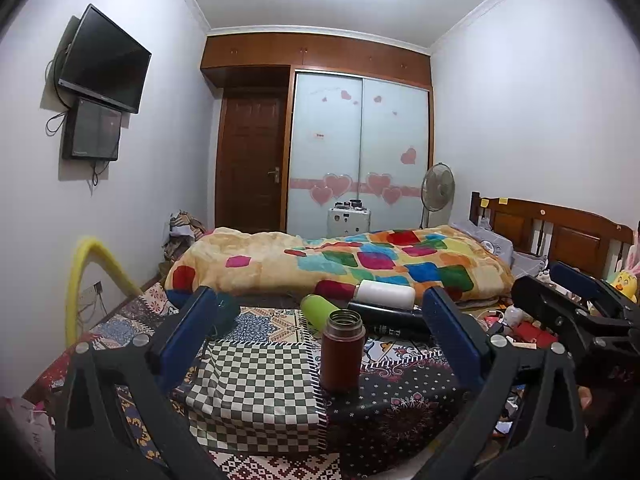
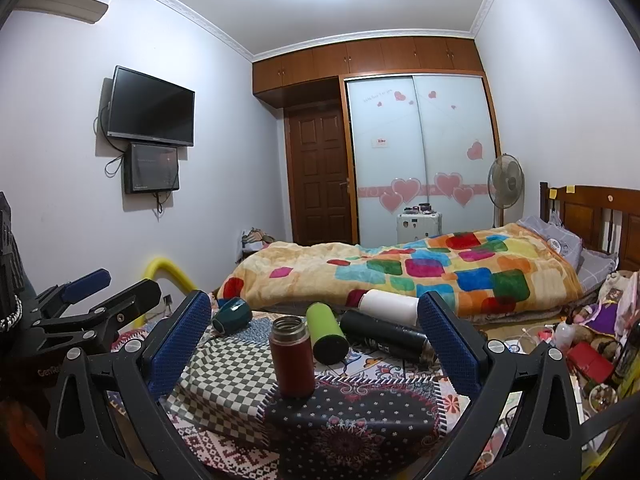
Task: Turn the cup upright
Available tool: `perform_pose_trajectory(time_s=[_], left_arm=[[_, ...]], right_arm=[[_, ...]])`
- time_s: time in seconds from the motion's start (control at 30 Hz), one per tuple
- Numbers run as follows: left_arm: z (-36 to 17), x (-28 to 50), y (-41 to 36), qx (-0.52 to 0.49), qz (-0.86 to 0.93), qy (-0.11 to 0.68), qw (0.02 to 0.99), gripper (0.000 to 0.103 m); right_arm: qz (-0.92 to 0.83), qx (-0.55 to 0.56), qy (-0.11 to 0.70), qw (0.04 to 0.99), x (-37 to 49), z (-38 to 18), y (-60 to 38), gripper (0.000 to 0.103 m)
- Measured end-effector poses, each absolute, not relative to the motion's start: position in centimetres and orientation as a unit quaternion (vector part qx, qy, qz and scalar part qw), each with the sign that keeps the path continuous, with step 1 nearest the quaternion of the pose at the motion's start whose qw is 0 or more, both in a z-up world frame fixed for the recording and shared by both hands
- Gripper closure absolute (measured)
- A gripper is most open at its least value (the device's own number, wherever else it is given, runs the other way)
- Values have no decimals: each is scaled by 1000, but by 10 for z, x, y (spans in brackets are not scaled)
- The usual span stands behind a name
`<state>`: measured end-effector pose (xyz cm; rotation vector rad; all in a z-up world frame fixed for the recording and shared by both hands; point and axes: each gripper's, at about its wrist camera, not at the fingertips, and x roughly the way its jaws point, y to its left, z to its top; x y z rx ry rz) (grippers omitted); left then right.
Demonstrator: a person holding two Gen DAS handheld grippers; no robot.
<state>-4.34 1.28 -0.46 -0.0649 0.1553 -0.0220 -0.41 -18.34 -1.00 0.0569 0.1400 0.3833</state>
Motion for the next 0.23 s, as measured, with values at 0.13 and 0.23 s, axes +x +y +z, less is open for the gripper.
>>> perform_pose_trajectory(time_s=[0.13,0.23], left_arm=[[-5,-43,13,-37,-19,78,996,0],[-5,-42,13,-34,-17,78,996,0]], right_arm=[[189,29,73,979,-3,-13,-185,0],[189,30,76,979,-2,-14,-185,0]])
